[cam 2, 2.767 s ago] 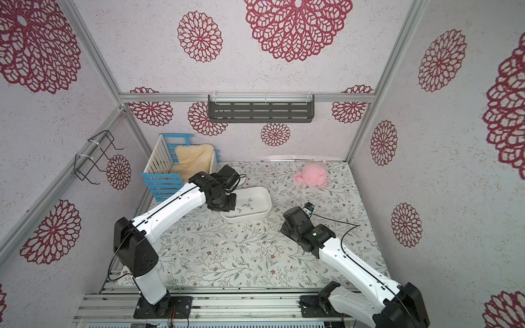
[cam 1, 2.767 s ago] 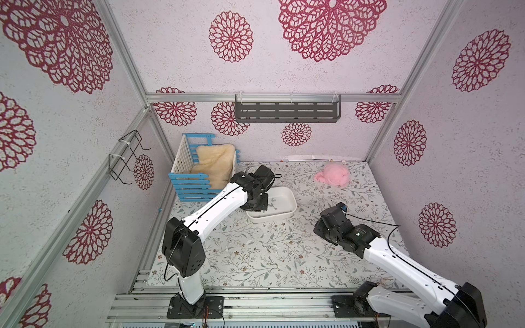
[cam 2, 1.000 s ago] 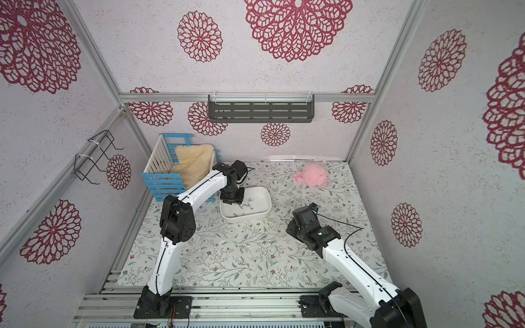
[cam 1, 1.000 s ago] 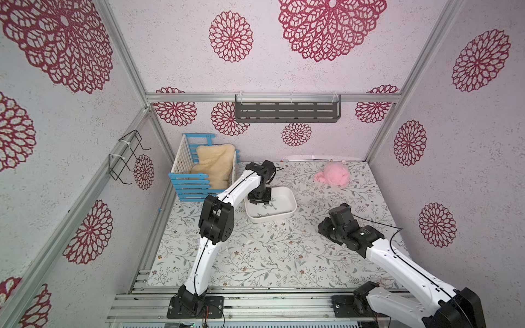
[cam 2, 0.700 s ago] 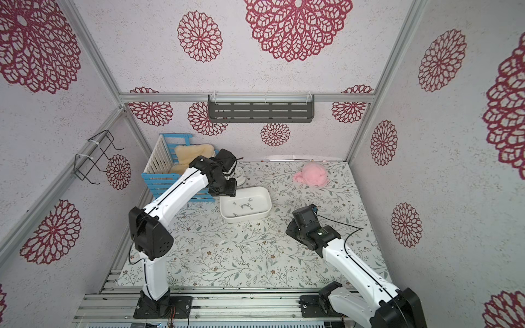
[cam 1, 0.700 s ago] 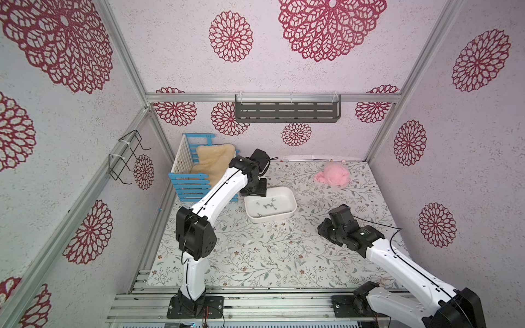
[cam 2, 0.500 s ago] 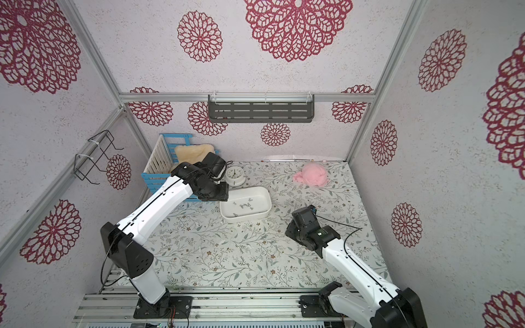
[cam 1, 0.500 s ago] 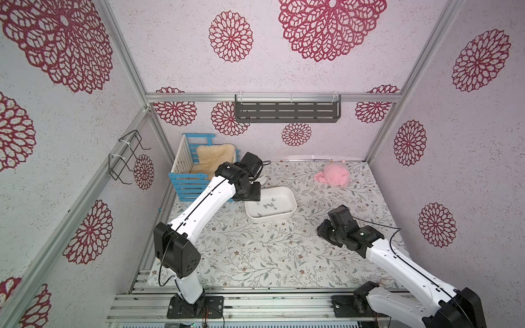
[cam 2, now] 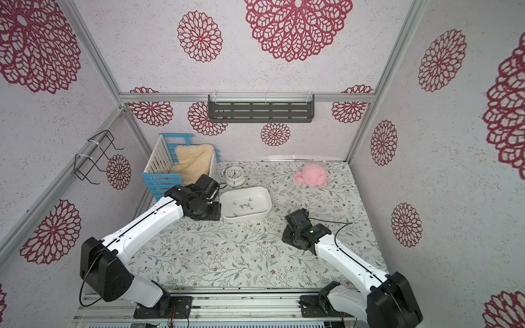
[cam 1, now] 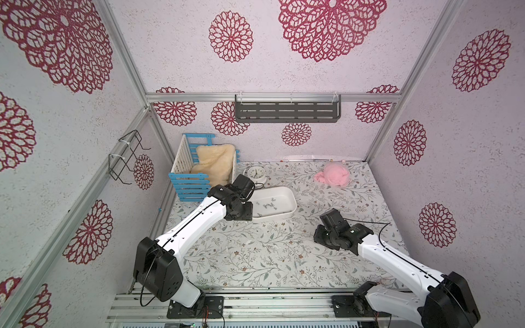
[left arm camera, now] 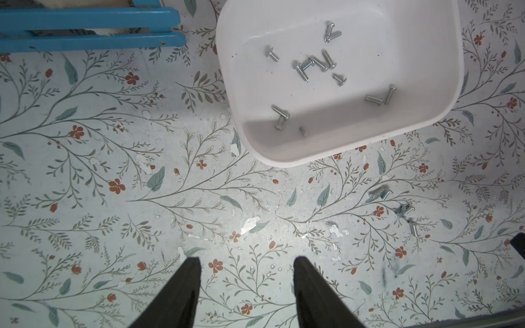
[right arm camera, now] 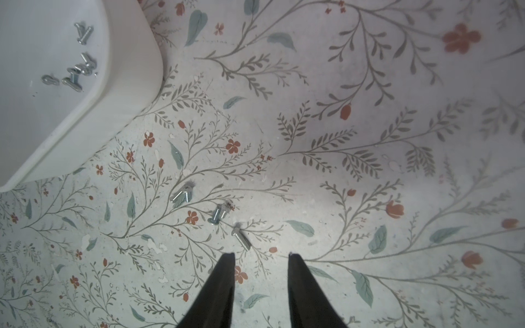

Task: Put the screws on the desktop into the storage box
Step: Pick up the screw from the center of the board.

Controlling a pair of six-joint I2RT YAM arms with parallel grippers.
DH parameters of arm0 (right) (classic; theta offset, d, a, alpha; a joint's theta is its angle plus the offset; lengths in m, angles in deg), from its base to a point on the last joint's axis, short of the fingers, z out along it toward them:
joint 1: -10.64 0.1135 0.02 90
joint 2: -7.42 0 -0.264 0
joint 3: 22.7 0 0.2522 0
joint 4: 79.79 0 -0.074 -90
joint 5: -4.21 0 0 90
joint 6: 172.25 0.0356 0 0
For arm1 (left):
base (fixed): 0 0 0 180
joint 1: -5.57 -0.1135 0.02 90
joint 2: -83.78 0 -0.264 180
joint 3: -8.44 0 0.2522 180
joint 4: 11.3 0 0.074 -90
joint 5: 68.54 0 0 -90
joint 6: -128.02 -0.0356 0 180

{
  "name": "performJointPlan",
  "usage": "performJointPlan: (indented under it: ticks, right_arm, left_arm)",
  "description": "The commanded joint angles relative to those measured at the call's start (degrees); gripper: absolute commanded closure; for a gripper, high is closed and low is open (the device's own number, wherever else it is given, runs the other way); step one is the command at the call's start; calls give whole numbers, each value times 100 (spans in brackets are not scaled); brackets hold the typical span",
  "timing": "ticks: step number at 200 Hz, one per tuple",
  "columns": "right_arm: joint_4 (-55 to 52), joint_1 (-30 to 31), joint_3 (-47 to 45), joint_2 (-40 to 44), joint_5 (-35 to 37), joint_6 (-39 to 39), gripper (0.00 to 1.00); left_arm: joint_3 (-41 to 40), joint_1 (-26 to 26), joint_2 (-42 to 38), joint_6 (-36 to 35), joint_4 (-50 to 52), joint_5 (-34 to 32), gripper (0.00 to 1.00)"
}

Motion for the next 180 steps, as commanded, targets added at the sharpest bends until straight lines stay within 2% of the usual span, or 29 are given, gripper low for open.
performJointPlan:
  ticks: [1, 79, 180]
  right_arm:
    - [139, 65, -41, -77, -12, -293, 65]
    - [582, 218, -306, -584, -80, -489, 64]
    - [786, 517, -100, -1160, -52, -795, 63]
  left_arm:
    - [-167, 12, -190, 56, -441, -58, 42]
    - [-458, 22, -173, 167, -770, -81, 42]
    - [-1002, -2, 56, -18, -1343, -224, 41]
